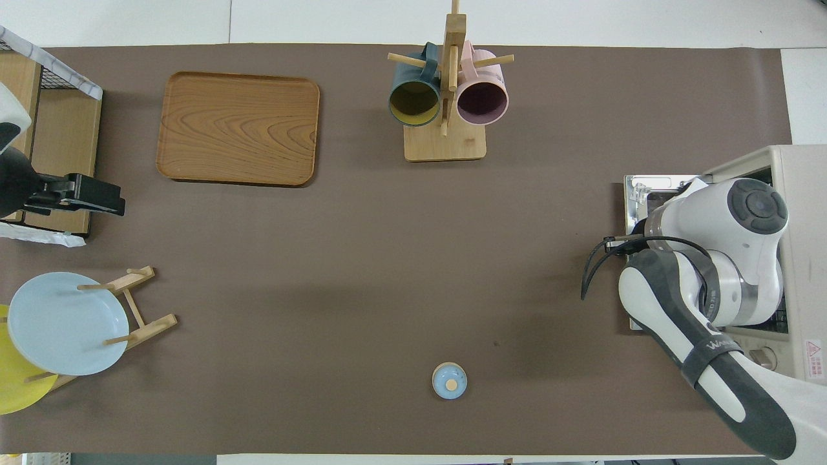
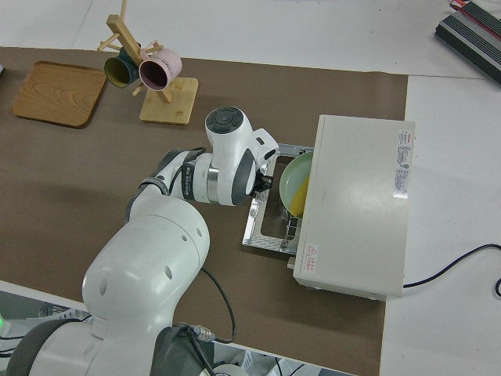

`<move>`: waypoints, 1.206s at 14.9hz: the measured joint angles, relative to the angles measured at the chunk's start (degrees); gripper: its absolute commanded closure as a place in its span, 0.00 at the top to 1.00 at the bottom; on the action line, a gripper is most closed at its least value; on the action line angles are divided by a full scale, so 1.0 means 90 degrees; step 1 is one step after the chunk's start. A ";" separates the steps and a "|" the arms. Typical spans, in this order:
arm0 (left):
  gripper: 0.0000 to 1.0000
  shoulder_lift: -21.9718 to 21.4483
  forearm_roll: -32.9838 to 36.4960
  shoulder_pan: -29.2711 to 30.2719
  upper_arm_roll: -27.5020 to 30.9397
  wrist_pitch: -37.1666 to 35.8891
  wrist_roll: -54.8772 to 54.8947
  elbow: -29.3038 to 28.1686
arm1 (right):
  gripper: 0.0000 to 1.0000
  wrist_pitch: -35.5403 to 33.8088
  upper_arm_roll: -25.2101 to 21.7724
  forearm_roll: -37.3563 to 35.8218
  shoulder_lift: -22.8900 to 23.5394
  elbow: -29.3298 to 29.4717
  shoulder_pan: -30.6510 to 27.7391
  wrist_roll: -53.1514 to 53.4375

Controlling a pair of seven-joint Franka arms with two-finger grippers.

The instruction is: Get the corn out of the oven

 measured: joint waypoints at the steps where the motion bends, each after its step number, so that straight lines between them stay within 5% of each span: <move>1: 1.00 -0.0004 0.0000 0.0000 -0.0001 0.0013 0.0000 -0.0011 | 0.00 0.0025 -0.0023 0.0061 0.0008 0.0046 0.0030 0.0025; 6: 1.00 -0.0011 0.0000 0.0000 -0.0003 0.0041 0.0000 -0.0026 | 0.00 -0.0721 -0.0065 0.0134 0.0011 0.0663 0.0236 0.0240; 9: 1.00 -0.0013 0.0000 -0.0002 -0.0007 0.0055 0.0000 -0.0031 | 0.54 -0.1335 -0.0134 0.0134 -0.0066 0.1074 0.0223 0.0240; 18: 1.00 -0.0064 0.0000 -0.0002 -0.0011 0.0174 0.0000 -0.0180 | 0.44 -0.2424 -0.0243 -0.0078 -0.0654 0.1147 -0.0538 -0.0104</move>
